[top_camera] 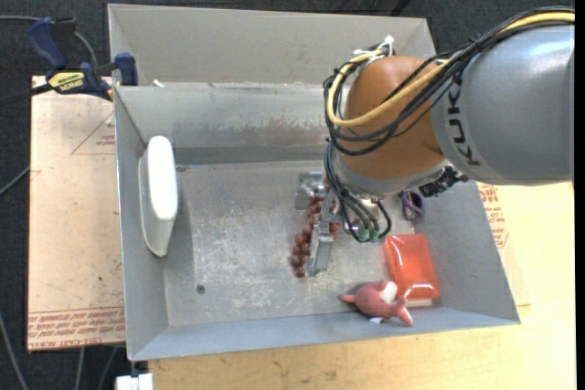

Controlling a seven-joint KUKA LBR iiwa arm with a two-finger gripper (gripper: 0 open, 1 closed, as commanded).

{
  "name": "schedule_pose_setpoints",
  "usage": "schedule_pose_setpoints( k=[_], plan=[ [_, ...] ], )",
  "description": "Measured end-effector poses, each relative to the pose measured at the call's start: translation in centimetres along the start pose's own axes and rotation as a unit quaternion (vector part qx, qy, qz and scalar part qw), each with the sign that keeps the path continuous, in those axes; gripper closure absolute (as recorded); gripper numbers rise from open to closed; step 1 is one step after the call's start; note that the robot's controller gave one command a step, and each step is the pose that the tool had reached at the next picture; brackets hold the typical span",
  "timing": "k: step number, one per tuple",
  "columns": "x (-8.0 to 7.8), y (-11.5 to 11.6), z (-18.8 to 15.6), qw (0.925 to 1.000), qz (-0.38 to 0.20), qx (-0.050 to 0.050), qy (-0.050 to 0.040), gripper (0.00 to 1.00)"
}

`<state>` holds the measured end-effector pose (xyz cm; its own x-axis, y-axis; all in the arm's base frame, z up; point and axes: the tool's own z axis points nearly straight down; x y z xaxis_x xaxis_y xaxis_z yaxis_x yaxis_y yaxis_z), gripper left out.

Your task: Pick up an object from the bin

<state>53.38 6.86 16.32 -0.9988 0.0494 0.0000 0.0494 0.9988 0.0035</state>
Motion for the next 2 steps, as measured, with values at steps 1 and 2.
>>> schedule_pose_setpoints(
  k=[1,2],
  plan=[
    [-0.2,-0.5,-0.3,0.9998,0.02,0.0,-0.0013,0.0],
    [-3.3,0.9,-0.8,0.9999,-0.012,0.002,0.0042,0.0]
  ],
)
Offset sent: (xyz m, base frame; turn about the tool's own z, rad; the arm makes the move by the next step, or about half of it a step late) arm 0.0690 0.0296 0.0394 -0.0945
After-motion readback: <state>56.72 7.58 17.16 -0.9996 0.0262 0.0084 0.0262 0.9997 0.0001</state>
